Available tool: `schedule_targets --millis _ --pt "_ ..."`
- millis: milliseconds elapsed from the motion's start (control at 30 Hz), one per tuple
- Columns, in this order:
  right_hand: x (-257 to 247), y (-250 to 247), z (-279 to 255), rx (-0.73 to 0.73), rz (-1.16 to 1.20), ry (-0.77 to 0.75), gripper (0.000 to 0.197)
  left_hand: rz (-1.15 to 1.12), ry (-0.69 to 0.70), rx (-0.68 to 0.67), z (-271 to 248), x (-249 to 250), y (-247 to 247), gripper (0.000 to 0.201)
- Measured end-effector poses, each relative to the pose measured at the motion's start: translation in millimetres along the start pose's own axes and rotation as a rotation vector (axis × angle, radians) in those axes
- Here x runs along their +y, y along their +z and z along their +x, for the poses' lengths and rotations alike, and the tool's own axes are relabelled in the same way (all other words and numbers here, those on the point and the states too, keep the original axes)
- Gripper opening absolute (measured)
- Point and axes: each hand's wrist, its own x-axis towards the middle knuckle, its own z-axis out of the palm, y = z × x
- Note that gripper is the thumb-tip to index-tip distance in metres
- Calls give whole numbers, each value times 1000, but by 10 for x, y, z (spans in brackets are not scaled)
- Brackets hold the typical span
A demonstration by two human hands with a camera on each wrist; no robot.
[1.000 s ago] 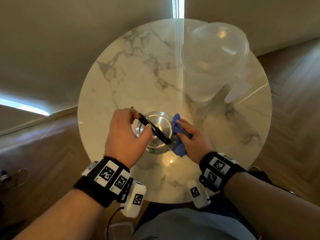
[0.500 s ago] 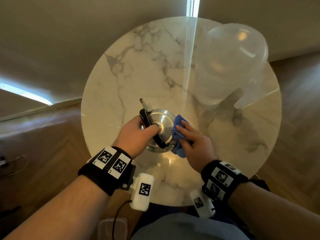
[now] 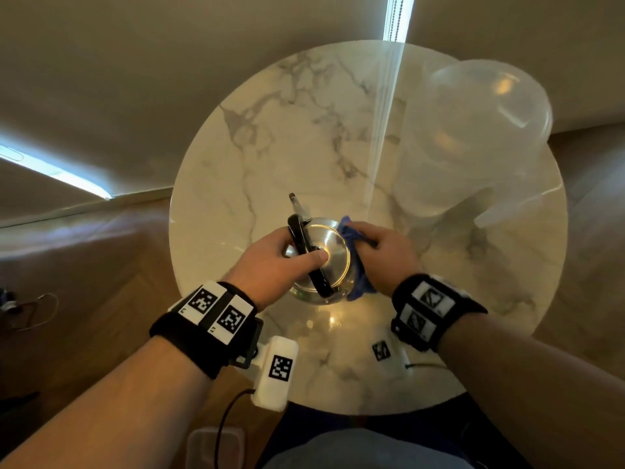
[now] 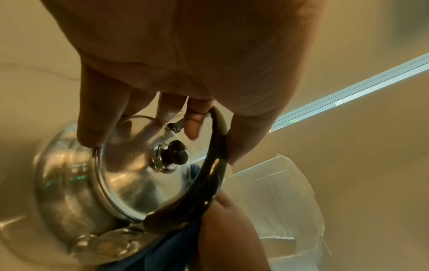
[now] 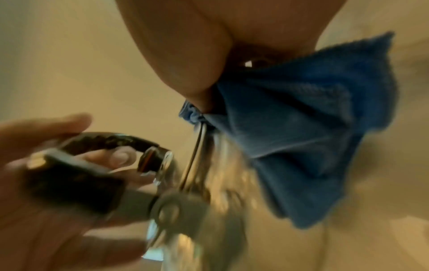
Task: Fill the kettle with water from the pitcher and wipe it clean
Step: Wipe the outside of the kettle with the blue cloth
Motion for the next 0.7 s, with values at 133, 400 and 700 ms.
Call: schedule_targets --millis 133,400,700 --pt "-107 -72 139 -108 -15 34 29 -3 8 -1 -8 13 4 48" --pt "-268 -70 281 -197 76 96 27 46 59 3 22 -72 -13 41" --pt "-207 -177 344 -292 111 148 29 31 74 11 37 -96 -12 41"
